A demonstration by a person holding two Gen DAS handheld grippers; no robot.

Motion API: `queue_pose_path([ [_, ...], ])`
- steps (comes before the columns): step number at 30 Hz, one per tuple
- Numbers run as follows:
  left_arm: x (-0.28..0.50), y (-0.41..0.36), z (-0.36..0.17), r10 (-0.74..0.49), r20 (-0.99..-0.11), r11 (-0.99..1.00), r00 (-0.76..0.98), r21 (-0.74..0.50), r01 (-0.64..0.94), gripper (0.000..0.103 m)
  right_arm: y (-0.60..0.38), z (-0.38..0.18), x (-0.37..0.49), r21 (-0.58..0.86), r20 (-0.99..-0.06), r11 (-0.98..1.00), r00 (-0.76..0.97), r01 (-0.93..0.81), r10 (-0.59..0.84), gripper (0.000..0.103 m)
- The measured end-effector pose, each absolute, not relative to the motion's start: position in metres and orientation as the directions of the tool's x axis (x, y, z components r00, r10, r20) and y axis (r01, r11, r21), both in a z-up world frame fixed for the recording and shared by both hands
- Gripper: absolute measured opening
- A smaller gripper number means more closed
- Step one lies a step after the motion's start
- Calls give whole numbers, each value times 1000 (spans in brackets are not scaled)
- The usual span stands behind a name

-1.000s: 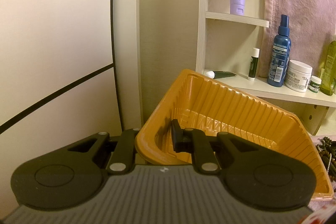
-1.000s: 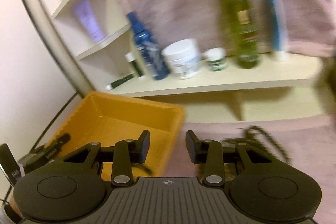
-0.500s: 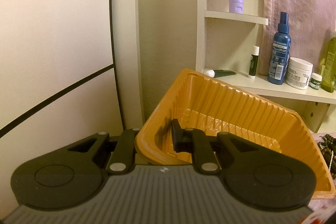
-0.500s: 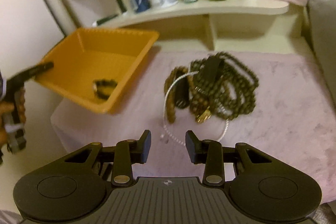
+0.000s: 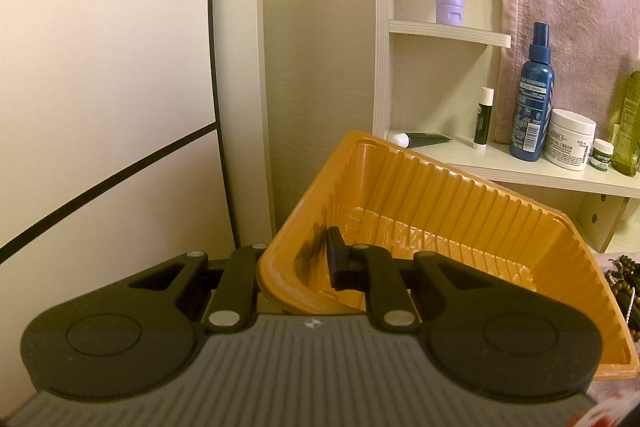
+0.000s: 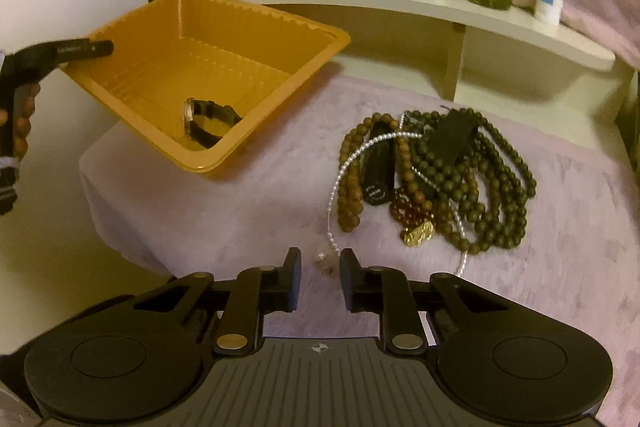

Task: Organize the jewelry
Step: 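Reach the right gripper back to the jewelry pile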

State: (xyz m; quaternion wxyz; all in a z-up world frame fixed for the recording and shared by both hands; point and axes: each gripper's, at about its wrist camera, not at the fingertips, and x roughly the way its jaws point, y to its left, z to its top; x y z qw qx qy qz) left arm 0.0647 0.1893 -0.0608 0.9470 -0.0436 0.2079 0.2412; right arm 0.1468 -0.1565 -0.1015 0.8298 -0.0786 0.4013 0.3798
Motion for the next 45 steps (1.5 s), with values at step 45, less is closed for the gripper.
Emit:
queue_pose_path([
  [45, 65, 191, -62, 438, -419, 878, 795, 12, -478, 15, -61, -70, 176, 314, -644, 543, 245, -779, 725, 10],
])
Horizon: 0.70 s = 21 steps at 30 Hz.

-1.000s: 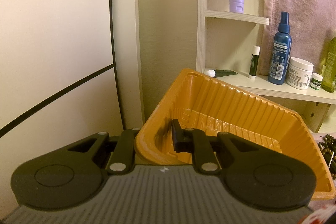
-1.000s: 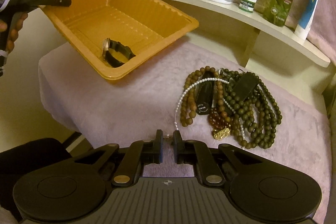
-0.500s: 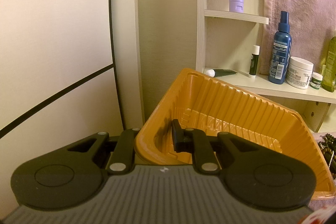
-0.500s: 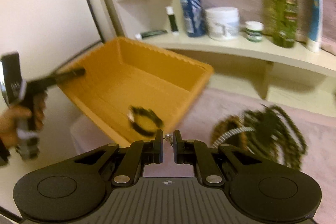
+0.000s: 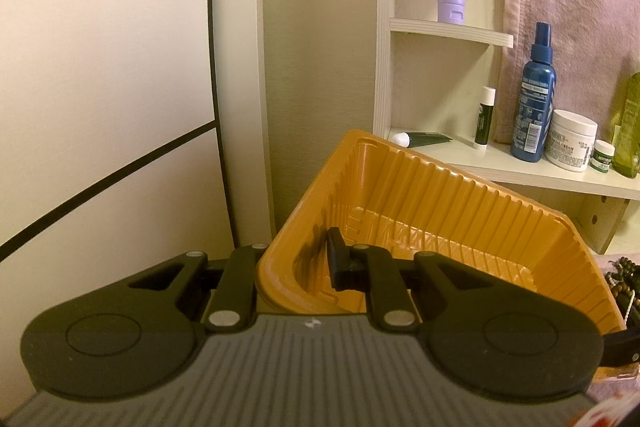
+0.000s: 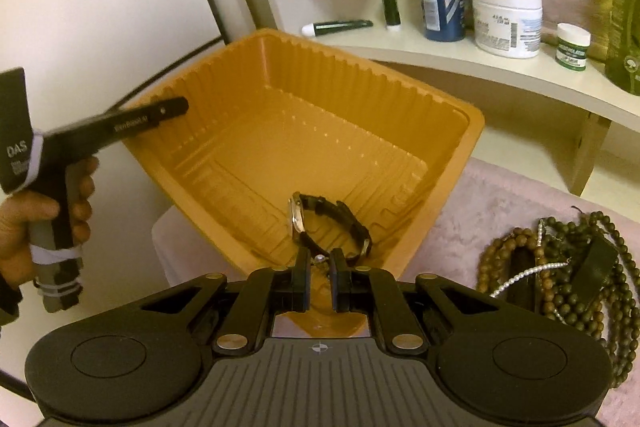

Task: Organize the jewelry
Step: 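Reach the right gripper back to the jewelry pile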

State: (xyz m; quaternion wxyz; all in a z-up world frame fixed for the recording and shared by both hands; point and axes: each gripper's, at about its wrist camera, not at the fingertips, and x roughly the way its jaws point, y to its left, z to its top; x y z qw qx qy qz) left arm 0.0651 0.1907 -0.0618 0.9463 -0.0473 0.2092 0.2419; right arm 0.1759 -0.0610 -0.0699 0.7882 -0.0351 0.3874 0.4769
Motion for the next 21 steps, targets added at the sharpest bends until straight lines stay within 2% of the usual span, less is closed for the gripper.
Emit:
queue_pose_path([
  [2, 65, 191, -62, 438, -420, 879, 795, 11, -478, 15, -61, -71, 176, 326, -643, 552, 248, -767, 725, 11],
  [3, 65, 191, -62, 437, -420, 879, 795, 11, -478, 15, -62, -72, 176, 334, -640, 556, 251, -761, 726, 16],
  [4, 65, 191, -62, 438, -420, 878, 795, 11, -478, 15, -63, -71, 176, 337, -638, 563, 257, -755, 726, 25],
  [7, 65, 191, -61, 438, -420, 879, 795, 16, -476, 15, -73, -67, 174, 356, -598, 574, 292, -737, 746, 37],
  [14, 66, 190, -60, 439, -423, 879, 792, 21, -476, 15, -140, -55, 165, 451, -465, 632, 438, -631, 769, 39],
  [19, 67, 190, -59, 440, -423, 880, 792, 27, -475, 15, -199, -70, 164, 485, -514, 736, 527, -472, 676, 40],
  [20, 67, 190, -59, 441, -423, 880, 791, 29, -475, 15, -210, -73, 163, 495, -517, 749, 544, -440, 661, 41],
  [21, 67, 190, -59, 442, -424, 880, 791, 31, -475, 15, -220, -77, 162, 508, -514, 755, 557, -415, 652, 46],
])
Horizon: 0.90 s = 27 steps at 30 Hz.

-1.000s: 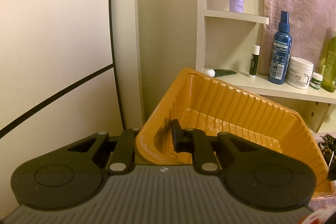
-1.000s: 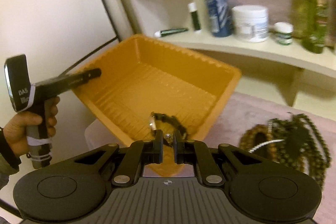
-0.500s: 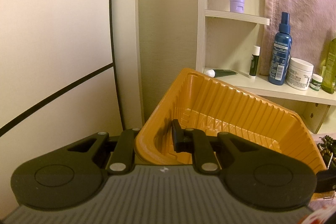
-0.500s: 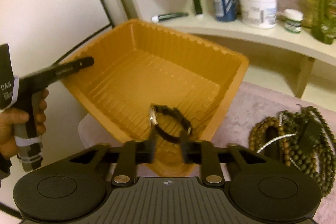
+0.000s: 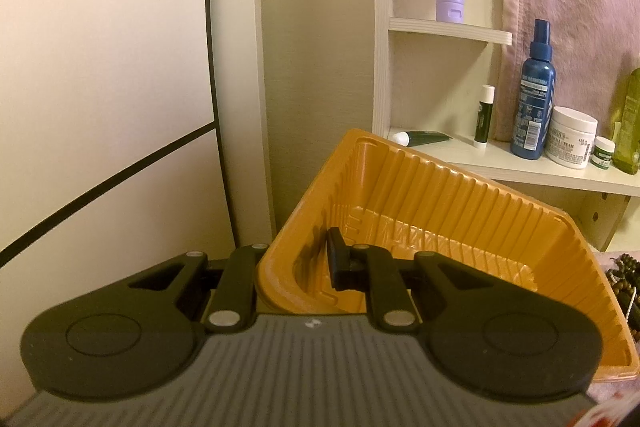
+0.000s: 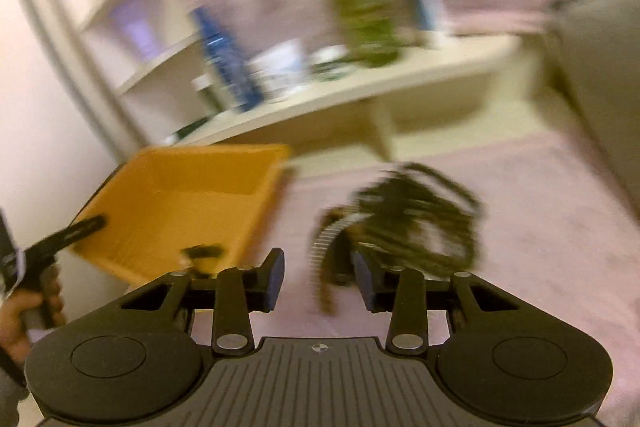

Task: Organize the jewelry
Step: 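Reach the right gripper back to the jewelry pile, then grasp a second black-strap watch from the pile with the right gripper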

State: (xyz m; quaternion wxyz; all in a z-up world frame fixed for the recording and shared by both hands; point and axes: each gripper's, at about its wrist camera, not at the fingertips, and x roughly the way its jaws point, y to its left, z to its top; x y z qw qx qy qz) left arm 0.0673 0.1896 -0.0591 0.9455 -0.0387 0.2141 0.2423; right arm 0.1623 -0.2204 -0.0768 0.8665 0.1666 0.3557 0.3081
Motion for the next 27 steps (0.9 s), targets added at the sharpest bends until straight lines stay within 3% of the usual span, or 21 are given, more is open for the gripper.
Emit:
queue_pose_path([
  [3, 68, 189, -59, 445, -424, 878, 789, 35, -477, 15, -248, -84, 162, 529, -516, 781, 604, -333, 607, 64],
  [4, 68, 189, -59, 446, -424, 878, 788, 37, -477, 15, -253, -86, 164, 527, -531, 793, 610, -305, 588, 65],
  [14, 70, 188, -59, 448, -428, 878, 785, 45, -476, 16, -260, -89, 179, 453, -602, 845, 600, -285, 526, 65],
  [22, 71, 190, -59, 445, -430, 879, 786, 42, -475, 16, -230, -85, 177, 407, -588, 813, 562, -418, 583, 64],
  [27, 71, 190, -60, 444, -429, 879, 786, 39, -475, 16, -209, -88, 170, 367, -598, 790, 526, -491, 605, 56],
])
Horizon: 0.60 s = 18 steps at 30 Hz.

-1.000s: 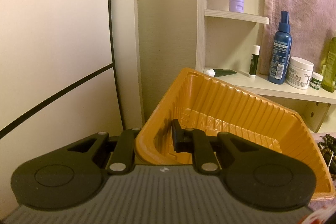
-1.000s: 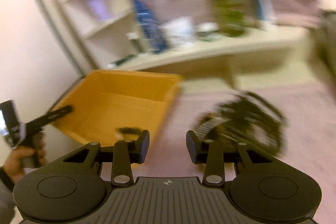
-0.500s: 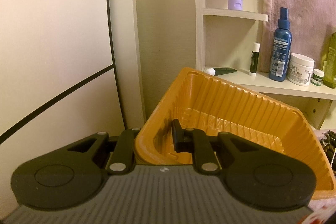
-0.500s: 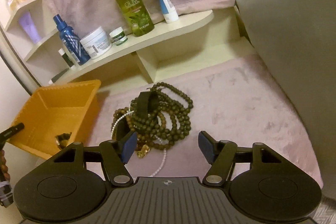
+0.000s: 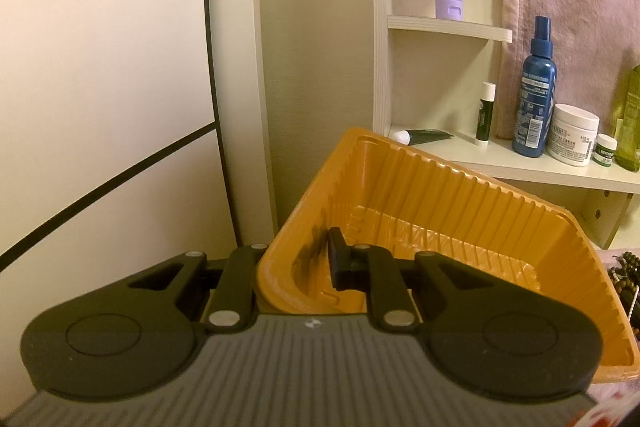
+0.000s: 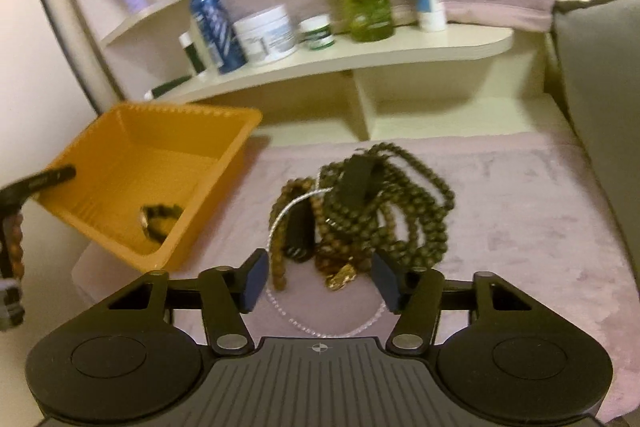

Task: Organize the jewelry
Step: 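Grasp a second black-strap watch from the pile with the right gripper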

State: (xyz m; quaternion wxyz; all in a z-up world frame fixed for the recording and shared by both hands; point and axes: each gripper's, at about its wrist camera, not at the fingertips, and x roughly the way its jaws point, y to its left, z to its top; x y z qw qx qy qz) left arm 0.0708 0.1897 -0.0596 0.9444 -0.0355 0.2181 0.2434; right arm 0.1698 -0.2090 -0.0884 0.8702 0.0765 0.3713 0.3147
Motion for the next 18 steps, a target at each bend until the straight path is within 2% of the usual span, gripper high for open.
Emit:
queue_pose_path([
  [11, 72, 190, -57, 444, -425, 880, 789, 42, -473, 16, -200, -89, 200, 307, -609, 839, 585, -448, 536, 48],
  [18, 70, 190, -57, 445, -425, 880, 788, 47, -472, 16, -179, -94, 231, 295, -617, 864, 609, -408, 498, 38],
])
